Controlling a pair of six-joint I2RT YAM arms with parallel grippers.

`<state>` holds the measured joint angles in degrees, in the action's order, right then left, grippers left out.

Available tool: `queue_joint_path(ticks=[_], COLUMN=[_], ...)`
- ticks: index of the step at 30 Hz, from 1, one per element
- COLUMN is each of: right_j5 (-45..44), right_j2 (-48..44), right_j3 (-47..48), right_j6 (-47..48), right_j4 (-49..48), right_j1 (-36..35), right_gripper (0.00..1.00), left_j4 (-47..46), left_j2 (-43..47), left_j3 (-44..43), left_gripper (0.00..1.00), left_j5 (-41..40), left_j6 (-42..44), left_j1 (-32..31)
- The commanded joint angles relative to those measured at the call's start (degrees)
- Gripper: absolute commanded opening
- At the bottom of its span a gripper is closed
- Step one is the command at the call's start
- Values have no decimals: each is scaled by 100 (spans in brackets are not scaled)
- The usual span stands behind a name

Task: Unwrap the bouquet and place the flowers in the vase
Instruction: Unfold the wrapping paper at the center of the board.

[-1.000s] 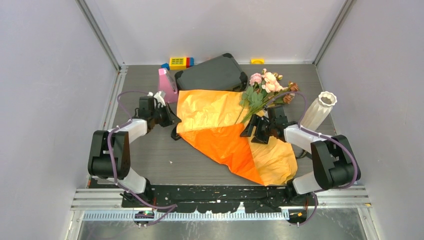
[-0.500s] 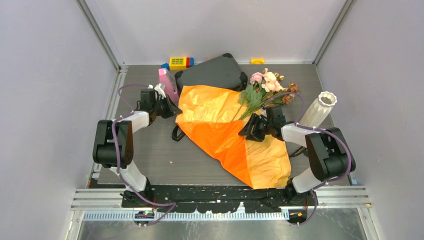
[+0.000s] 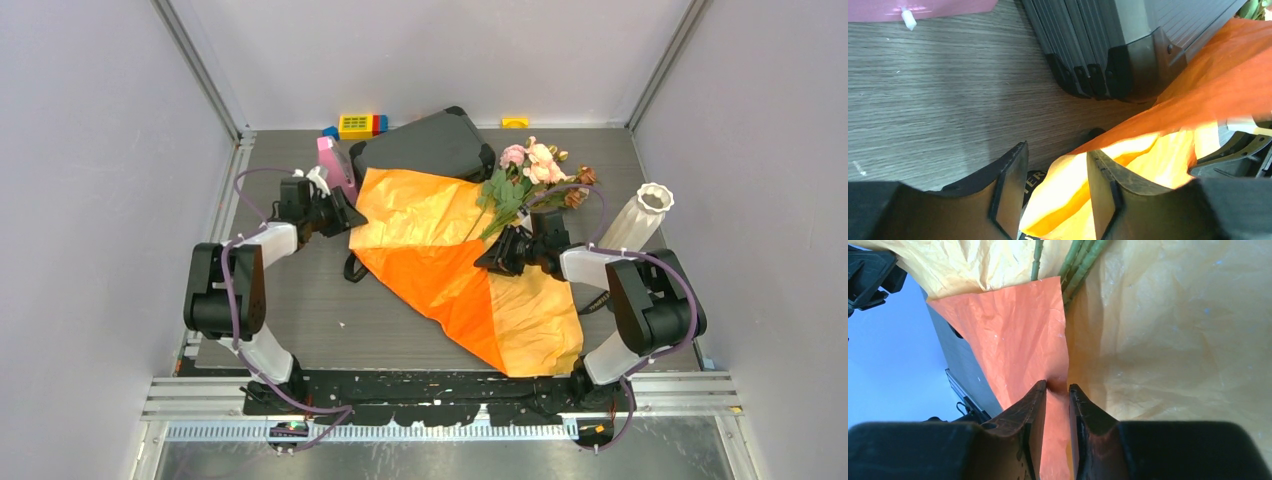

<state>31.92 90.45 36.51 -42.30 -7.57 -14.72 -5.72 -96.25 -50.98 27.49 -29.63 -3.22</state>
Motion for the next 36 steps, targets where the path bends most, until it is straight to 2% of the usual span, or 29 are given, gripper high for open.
queue_joint_path(ticks=[1, 5, 9, 11, 17, 36], right_j5=[185, 229, 257, 266, 233, 86], right_j2=[-64, -74, -164, -262, -774, -1579], right_j3=[-7, -13, -48, -66, -137, -247], right_j6=[-76, -82, -78, -72, 64, 505], right_j4=[-353, -411, -473, -510, -552, -548], right_j1=[-4, -39, -112, -161, -434, -1794], right_gripper=[27, 19, 4, 1, 0, 0], left_j4=[172, 353, 552, 708, 974, 1435], left_j2=[534, 905, 1254, 1442, 1987, 2834], left_j3=[-154, -65, 23, 86, 264, 518], left_gripper=[54, 66, 70, 72, 77, 79], left_j5=[-194, -297, -356, -394, -482, -428], left_j6=[58, 62, 38, 19, -51, -220], left_j1=[38, 41, 40, 35, 36, 38])
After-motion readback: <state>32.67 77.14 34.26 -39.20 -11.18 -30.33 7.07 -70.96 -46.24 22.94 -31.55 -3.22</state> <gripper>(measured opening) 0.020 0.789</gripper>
